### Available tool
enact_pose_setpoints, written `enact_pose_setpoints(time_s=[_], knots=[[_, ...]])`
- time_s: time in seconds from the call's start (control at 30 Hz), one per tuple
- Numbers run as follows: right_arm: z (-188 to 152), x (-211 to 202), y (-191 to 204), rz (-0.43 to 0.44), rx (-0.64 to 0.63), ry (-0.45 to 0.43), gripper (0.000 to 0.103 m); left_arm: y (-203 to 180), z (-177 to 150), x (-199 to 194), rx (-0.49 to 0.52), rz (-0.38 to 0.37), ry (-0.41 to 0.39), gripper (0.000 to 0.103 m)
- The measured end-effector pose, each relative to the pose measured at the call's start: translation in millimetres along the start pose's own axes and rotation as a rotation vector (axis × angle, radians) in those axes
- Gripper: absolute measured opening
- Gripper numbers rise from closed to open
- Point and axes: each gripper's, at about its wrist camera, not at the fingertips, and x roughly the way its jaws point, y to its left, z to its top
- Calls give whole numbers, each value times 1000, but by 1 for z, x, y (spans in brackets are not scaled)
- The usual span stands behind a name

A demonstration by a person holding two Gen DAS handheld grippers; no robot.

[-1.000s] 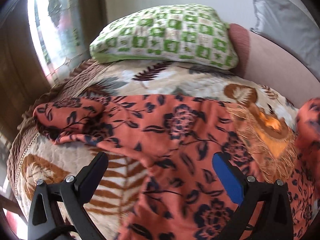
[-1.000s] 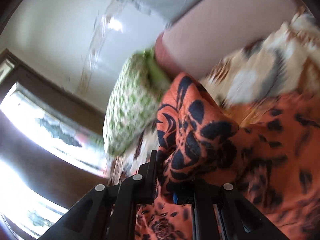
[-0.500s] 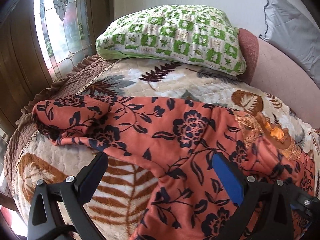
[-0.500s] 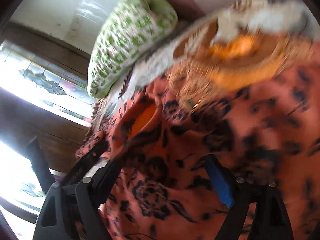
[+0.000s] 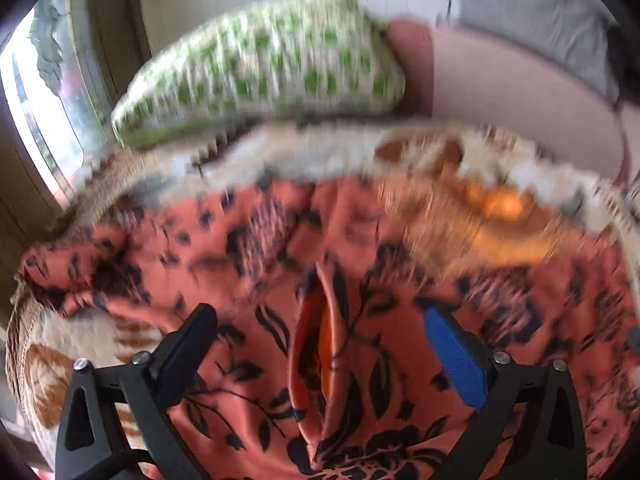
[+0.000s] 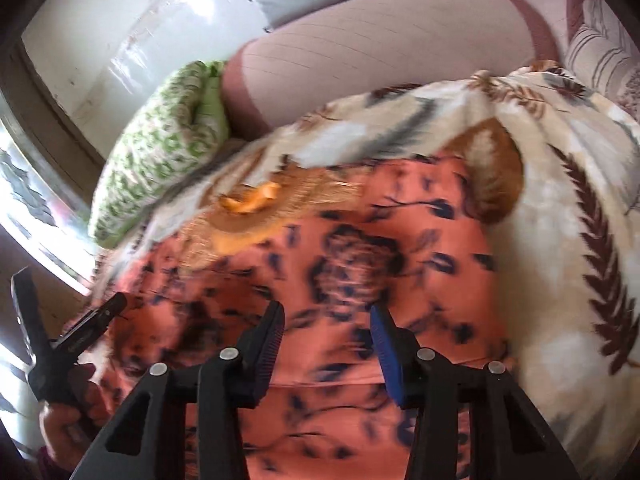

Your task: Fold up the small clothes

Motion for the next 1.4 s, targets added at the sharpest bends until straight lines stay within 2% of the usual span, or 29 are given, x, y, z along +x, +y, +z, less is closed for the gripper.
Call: enact_pose_setpoints(time_s=[0.07,0.13,0.2,0.27,0.3,0.43,0.57,0.77,1.1,1.27,1.4], knots=[[2,13,0,-45,-30,24,48,0,-3,13,-23,-36,61,61],[3,17,3,-78,-61,33,48,0,-4,19,-47,-83,91,54],[7,26,14,-126,-120,47,48,-2,-5,17,-41,-80,71,48],[9,33,21,-142,-157,43,48,-5,-6,14,-25,-90,51,33],[10,32,22,-146,-162,41,48,-7,-6,13,-18,-89,40,31],[12,33,23,-180,-174,21,48,-9,-6,9,-20,-106,2,10],[12,27,27,-207,-191,-6,48,-11,-3,6,-1,-118,-39,6],[13,16,29,-233,-201,-55,48,-15,3,-9,10,-120,-115,6],[11,8,35,-262,-222,-107,48,1,21,-19,-52,-117,-171,6],[12,10,35,-264,-221,-113,48,25,31,-14,-127,-68,-168,11],[12,13,36,-272,-228,-115,48,48,35,-16,-176,13,-170,11]])
